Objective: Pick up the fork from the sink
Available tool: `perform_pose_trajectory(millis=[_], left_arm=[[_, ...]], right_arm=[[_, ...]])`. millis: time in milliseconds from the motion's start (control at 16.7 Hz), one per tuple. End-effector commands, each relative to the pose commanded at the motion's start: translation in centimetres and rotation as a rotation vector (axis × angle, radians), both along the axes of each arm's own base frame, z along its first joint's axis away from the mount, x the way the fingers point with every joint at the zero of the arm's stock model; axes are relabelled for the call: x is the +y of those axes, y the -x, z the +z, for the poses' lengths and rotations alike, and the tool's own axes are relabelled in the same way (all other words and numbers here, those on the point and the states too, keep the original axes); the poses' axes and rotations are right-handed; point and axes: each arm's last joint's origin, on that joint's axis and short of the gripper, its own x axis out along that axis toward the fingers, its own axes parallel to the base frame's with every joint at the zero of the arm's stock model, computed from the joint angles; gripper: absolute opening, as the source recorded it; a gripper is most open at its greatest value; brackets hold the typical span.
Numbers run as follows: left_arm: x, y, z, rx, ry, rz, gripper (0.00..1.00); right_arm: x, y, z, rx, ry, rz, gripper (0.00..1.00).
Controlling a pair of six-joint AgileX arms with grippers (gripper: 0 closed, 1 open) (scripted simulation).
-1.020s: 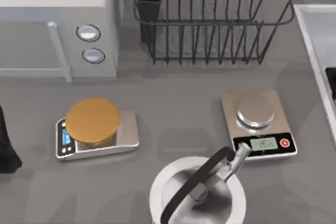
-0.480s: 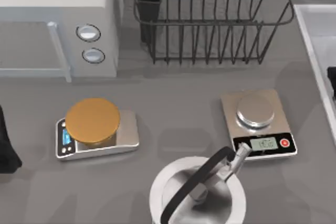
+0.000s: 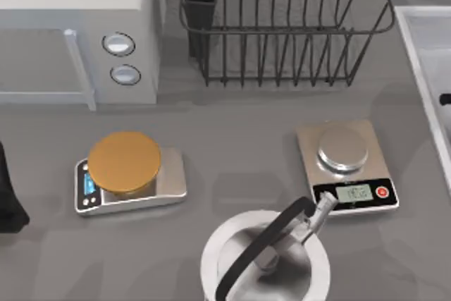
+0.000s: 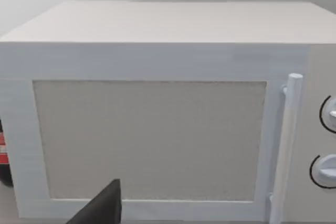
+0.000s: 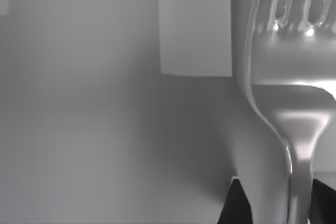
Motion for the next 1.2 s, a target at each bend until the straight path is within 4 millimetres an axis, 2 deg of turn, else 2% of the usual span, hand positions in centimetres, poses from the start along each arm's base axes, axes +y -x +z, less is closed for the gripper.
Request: perform_pose_trajectory(millis=[420,480,600,720,1080,1200], left_arm=[[0.0,0.0,0.0,0.000,0.000,0.000,1.00],[0.0,0.0,0.0,0.000,0.000,0.000,1.00],[0.0,0.0,0.0,0.000,0.000,0.000,1.00],[0.0,0.0,0.0,0.000,0.000,0.000,1.00],[0.0,0.0,0.0,0.000,0.000,0.000,1.00],[0.0,0.0,0.0,0.000,0.000,0.000,1.00]], right_arm=[[0.0,0.0,0.0,0.000,0.000,0.000,0.00],[0.1,-0.5,2.3,-0.046,0.001,-0.004,0.00],[0.0,-0.7,2.8,-0.048,0.001,-0.004,0.00],[-0.1,-1.1,4.5,-0.052,0.002,-0.004,0.00],[0.0,-0.9,13.8,-0.026,-0.003,-0.004,0.00],[0.0,-0.7,16.3,-0.038,-0.001,-0.004,0.00]])
